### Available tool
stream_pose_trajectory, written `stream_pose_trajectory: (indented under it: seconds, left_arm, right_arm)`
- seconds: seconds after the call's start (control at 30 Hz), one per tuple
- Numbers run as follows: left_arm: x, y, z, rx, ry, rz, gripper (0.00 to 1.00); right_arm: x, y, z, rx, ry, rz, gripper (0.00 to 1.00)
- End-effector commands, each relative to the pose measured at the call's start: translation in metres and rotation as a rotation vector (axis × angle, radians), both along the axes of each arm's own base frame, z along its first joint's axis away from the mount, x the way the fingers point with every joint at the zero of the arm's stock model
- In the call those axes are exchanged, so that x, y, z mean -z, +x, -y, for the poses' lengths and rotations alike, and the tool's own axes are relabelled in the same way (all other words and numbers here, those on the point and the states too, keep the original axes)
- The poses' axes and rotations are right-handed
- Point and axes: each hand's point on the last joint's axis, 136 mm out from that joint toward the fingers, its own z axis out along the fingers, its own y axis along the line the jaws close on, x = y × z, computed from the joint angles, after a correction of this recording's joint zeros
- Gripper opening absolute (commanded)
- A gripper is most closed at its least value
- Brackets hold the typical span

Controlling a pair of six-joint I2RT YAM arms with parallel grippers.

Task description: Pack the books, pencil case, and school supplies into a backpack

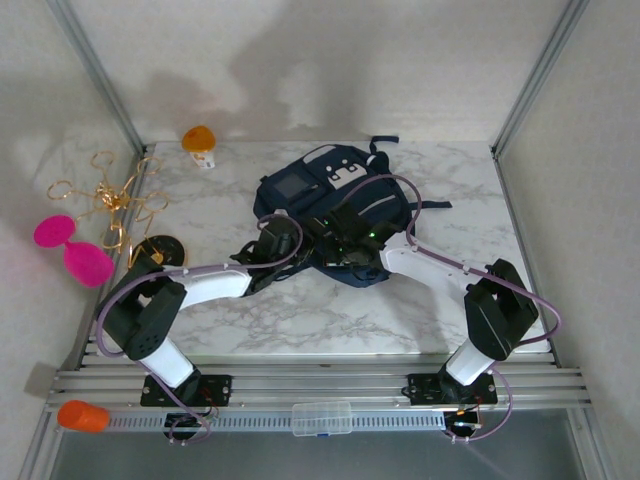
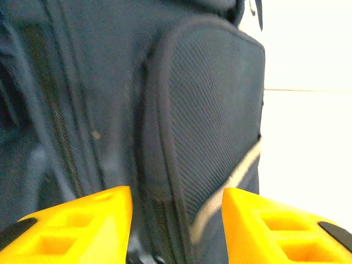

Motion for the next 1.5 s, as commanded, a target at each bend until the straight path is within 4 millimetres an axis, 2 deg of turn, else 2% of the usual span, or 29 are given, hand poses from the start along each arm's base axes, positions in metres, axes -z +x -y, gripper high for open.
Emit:
stream_pose_trajectory:
  seconds: [0.0,0.1,0.17,0.23,0.33,0.4,0.47,0.57,0.67,0.8,0.83,0.9,0.93,1.03,1.1,1.17,1.2,1.27,1.3,1.37,1.47]
  left_arm:
    - [-0.012,0.004,0.018,-0.028,-0.104,-0.034,0.44]
    - [0.005,0.006,0.026,-0.035,-0.140,-0.086,0.41]
    - [0.009,0.008,0.030,-0.045,-0.171,-0.099,0.39]
    - [0.004,0.016,0.033,-0.059,-0.172,-0.076,0.33]
    - [0.006,0.025,0.029,-0.085,-0.091,-0.070,0.18]
    - [0.012,0.026,0.015,-0.138,-0.009,-0.086,0.05]
    - [0.013,0.028,0.001,-0.174,0.035,-0.076,0.00]
    - [0.022,0.029,-0.025,-0.208,0.105,-0.097,0.00]
    - [0.024,0.030,-0.060,-0.226,0.167,-0.111,0.00]
    - [0.016,0.047,-0.100,-0.168,0.261,-0.087,0.00]
    - [0.016,0.053,-0.107,-0.144,0.286,-0.091,0.00]
    - [0.012,0.068,-0.107,-0.067,0.278,-0.070,0.00]
    - [0.008,0.076,-0.103,-0.030,0.254,-0.061,0.00]
    - [-0.012,0.099,-0.094,0.015,0.261,0.002,0.00]
    - [-0.015,0.117,-0.100,0.001,0.304,0.013,0.00]
    - [-0.019,0.133,-0.098,0.026,0.279,0.022,0.00]
    - [-0.022,0.139,-0.095,0.042,0.256,0.041,0.00]
    - [-0.025,0.136,-0.091,0.062,0.235,0.051,0.03]
    - [-0.027,0.129,-0.089,0.074,0.221,0.067,0.11]
    - [-0.027,0.109,-0.092,0.063,0.182,0.067,0.28]
    - [-0.028,0.077,-0.096,0.038,0.101,0.070,0.36]
  right_arm:
    - [-0.008,-0.007,-0.005,-0.045,0.037,0.011,0.00]
    - [-0.007,-0.008,-0.006,-0.054,0.039,0.011,0.00]
    - [-0.006,-0.008,-0.006,-0.056,0.039,0.015,0.00]
    - [-0.005,-0.007,-0.007,-0.061,0.036,0.017,0.00]
    - [-0.004,-0.005,0.000,-0.041,0.011,0.024,0.00]
    - [-0.002,-0.003,0.008,-0.015,-0.006,0.022,0.00]
    - [0.000,-0.003,0.019,0.016,-0.039,0.019,0.00]
    - [0.003,-0.001,0.045,0.077,-0.117,0.021,0.00]
    - [0.004,-0.005,0.073,0.113,-0.184,0.014,0.00]
    - [0.013,-0.003,0.115,0.182,-0.221,-0.006,0.00]
    - [0.013,0.001,0.119,0.189,-0.227,0.002,0.00]
    - [0.006,0.007,0.108,0.165,-0.222,0.016,0.00]
    - [0.002,0.007,0.093,0.143,-0.204,0.022,0.00]
    - [-0.012,-0.008,0.024,0.010,-0.115,0.051,0.00]
    - [-0.019,-0.019,-0.011,-0.030,-0.063,0.046,0.00]
    - [-0.027,-0.026,-0.042,-0.074,0.015,0.053,0.00]
    - [-0.030,-0.026,-0.052,-0.078,0.045,0.058,0.00]
    - [-0.031,-0.020,-0.056,-0.064,0.075,0.054,0.00]
    - [-0.031,-0.015,-0.055,-0.051,0.072,0.064,0.00]
    - [-0.028,-0.009,-0.050,-0.045,0.042,0.086,0.00]
    - [-0.023,-0.003,-0.042,-0.026,0.009,0.094,0.00]
